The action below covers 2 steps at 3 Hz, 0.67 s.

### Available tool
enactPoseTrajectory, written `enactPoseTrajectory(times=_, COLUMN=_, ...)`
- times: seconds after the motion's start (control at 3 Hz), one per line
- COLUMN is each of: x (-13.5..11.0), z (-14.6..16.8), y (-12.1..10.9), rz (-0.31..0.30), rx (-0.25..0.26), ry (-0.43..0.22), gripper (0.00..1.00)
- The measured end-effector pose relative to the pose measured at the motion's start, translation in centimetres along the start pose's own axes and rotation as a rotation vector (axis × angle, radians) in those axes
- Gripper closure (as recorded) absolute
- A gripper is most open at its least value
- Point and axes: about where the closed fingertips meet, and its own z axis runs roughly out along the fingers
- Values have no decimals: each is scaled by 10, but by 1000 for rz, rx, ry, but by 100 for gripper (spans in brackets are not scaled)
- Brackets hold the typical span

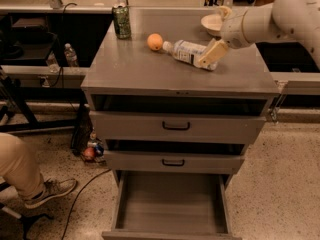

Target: Pick blue plastic bottle from bottom drawer and place on counter

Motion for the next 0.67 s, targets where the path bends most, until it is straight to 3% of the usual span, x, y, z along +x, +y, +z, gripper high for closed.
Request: enactPoseTrajectory(times=0.67, x=14, z=-74, y=-37, rz=1, rx=171, ry=-19, gripper=0)
